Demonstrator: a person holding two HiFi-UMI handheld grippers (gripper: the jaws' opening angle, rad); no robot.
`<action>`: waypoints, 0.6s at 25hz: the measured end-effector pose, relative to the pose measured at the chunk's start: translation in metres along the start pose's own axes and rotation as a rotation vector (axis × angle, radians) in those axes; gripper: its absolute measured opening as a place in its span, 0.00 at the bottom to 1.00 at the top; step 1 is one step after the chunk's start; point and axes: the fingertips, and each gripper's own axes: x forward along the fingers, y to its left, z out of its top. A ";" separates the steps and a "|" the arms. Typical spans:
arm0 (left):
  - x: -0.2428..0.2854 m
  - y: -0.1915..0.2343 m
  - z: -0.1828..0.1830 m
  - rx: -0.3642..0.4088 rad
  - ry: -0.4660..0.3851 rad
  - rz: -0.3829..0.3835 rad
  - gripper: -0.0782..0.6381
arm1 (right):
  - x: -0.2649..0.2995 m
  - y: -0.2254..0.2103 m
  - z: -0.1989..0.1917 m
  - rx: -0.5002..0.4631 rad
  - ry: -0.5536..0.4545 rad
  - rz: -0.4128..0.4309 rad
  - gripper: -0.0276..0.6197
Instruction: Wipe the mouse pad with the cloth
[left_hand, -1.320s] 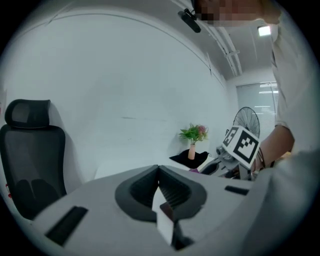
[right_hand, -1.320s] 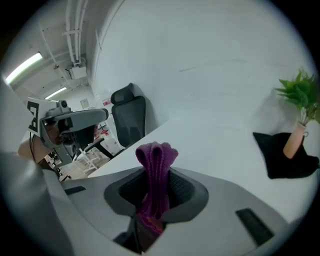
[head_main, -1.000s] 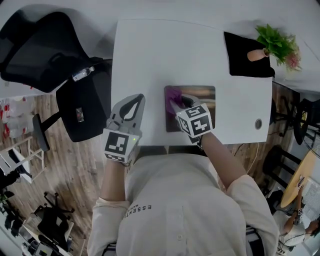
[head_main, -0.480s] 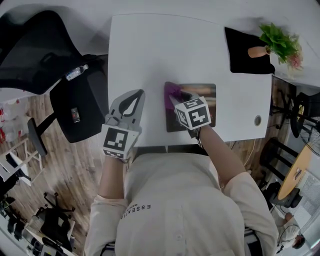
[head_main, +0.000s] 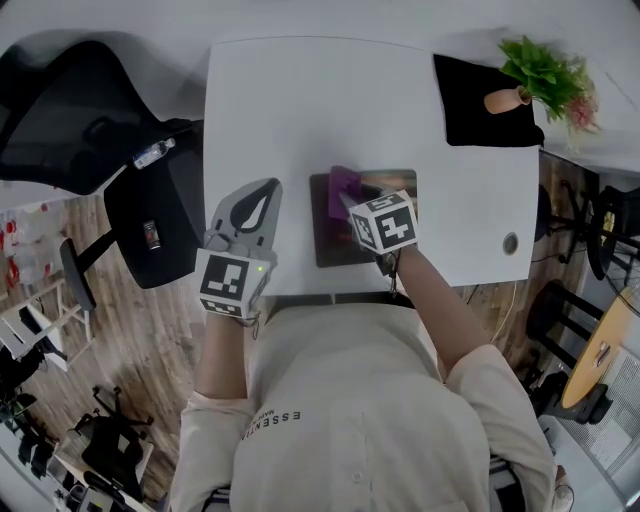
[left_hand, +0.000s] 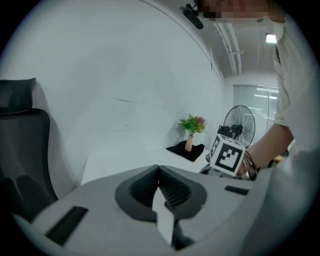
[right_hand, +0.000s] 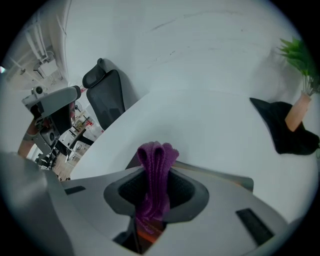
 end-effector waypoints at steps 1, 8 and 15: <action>0.001 -0.002 0.001 0.003 0.001 0.008 0.11 | -0.003 -0.004 -0.002 -0.007 0.002 -0.005 0.20; 0.013 -0.032 0.021 0.019 -0.021 0.042 0.11 | -0.021 -0.036 -0.016 -0.034 0.016 -0.004 0.20; 0.031 -0.064 0.028 0.020 -0.024 0.067 0.11 | -0.042 -0.078 -0.031 -0.034 0.014 -0.021 0.20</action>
